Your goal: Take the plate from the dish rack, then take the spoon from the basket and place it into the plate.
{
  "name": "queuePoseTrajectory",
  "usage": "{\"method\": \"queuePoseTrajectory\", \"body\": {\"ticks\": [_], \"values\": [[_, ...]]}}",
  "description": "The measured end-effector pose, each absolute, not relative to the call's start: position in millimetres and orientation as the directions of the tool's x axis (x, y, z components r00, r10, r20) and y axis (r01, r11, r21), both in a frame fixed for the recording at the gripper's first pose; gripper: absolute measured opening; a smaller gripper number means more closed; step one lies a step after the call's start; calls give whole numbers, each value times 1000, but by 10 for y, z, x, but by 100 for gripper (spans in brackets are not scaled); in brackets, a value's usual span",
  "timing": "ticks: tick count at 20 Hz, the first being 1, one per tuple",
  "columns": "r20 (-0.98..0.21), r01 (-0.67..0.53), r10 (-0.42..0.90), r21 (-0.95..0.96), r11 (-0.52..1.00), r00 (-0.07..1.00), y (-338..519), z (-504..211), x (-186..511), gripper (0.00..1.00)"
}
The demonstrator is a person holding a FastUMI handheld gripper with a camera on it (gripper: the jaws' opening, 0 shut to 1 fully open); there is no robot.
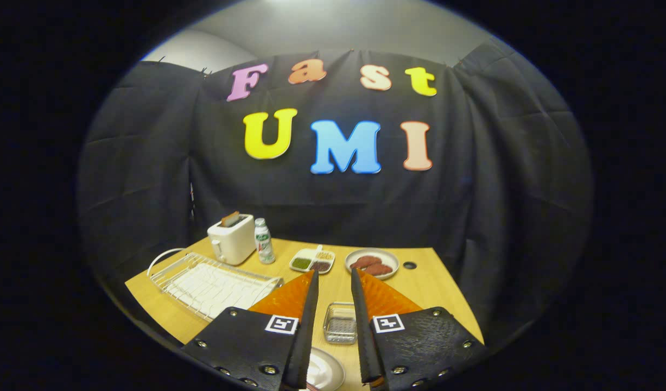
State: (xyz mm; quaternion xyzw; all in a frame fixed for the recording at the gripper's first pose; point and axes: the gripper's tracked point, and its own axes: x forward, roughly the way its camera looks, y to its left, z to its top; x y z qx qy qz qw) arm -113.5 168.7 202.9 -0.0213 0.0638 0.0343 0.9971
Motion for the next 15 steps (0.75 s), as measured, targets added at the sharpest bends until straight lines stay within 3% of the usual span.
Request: {"method": "queuePoseTrajectory", "body": {"ticks": [1,2,3,6,15], "values": [[-56,-48,47,-23,999,997,1633,2231,-1099,39],[5,-18,18,-5,1000,1000,1529,2450,-1162,99],[47,0,0,5,1000,999,1464,2549,-1193,95],[100,5,-5,5,1000,995,1375,2606,-1233,98],[139,31,-26,-33,999,990,854,2328,-1222,98]]}}
